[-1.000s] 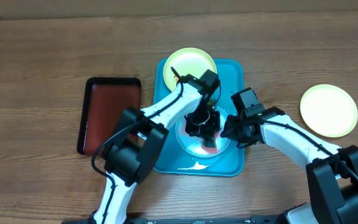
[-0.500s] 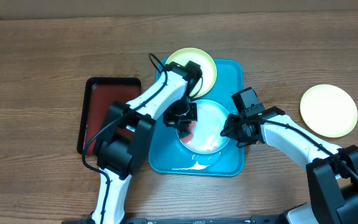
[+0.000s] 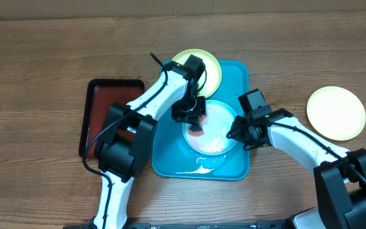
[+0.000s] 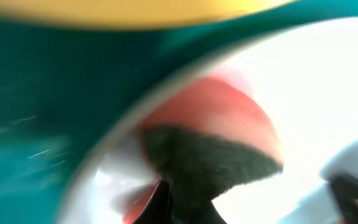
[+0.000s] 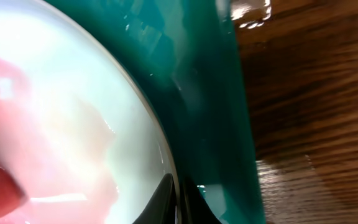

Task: Clean dirty plates on tray and stack at the side
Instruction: 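Scrub the white plate with the sponge while the right gripper holds its rim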

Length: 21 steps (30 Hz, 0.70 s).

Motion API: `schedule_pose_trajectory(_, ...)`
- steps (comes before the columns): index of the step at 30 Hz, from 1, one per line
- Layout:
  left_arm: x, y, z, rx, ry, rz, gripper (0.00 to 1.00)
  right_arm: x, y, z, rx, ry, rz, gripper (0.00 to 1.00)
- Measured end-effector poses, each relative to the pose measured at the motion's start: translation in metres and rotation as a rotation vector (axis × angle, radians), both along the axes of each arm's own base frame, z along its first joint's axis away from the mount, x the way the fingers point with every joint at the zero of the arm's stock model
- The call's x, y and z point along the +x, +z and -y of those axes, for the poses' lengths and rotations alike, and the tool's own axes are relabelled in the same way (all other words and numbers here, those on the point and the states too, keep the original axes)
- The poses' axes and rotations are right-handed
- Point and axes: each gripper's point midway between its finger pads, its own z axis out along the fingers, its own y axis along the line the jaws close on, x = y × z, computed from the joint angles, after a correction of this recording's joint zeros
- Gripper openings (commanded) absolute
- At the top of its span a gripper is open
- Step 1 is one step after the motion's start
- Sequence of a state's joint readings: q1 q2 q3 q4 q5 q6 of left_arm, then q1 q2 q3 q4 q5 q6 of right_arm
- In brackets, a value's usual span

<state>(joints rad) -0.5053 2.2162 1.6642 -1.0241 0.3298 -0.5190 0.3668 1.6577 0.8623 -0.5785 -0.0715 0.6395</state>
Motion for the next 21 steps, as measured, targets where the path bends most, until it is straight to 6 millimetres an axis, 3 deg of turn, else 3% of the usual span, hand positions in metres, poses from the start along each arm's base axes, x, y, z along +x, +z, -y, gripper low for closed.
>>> schedule_pose_trajectory(5,-0.009,0.000,0.043,-0.131,-0.064,-0.002,0.04,-0.001,0.000,0.006,-0.017,-0.015,-0.004,0.04)
schedule_pose_trajectory(12,-0.047,0.000,0.089,-0.212,-0.198,-0.037,0.04,-0.001,0.000,0.006,-0.022,-0.015,-0.005,0.04)
schedule_pose_trajectory(16,-0.054,0.000,0.088,-0.215,-0.207,-0.063,0.04,-0.002,0.000,0.008,-0.022,-0.022,-0.010,0.04)
schedule_pose_trajectory(21,-0.061,-0.001,0.059,-0.106,-0.154,-0.144,0.04,-0.002,0.000,0.008,-0.022,-0.023,-0.009,0.04)
